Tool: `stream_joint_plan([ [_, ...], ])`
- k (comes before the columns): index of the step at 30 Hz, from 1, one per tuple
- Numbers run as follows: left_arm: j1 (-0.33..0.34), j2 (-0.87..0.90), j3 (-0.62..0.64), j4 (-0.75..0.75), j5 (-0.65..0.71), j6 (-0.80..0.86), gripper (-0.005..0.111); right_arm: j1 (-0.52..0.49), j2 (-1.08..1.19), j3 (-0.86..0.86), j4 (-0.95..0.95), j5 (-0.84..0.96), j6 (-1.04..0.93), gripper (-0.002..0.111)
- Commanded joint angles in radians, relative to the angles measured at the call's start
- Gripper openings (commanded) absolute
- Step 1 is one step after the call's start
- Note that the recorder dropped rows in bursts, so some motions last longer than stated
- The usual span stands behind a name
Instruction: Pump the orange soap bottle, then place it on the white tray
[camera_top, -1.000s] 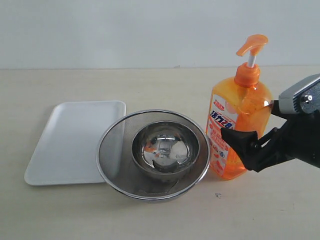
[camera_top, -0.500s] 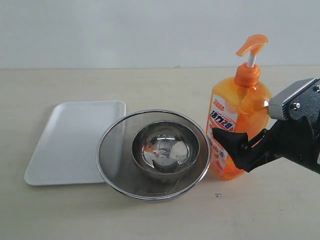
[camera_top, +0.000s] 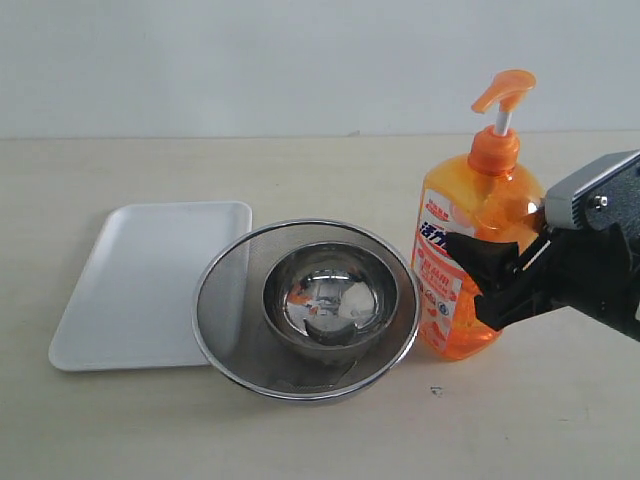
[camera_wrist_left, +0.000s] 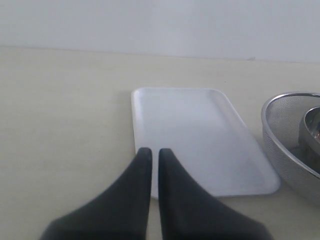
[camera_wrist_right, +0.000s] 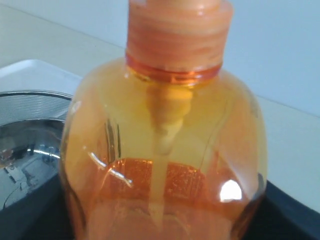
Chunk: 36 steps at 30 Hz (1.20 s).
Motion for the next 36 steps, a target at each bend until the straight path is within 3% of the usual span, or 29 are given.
stream_joint_plan([
  [1,0.004,-0.003,0.004,-0.002,-0.005,-0.002,0.005,0.000,-0.001,0.004,0.012,0.013,0.046,0.007],
  [20,0.004,-0.003,0.004,-0.002,-0.005,-0.002,0.005,0.000,-0.280,0.004,0.094,0.336,0.058,0.005],
  [36,0.004,-0.003,0.004,-0.002,-0.005,-0.002,0.005,0.000,-0.278,0.004,0.148,0.316,-0.048,0.005],
])
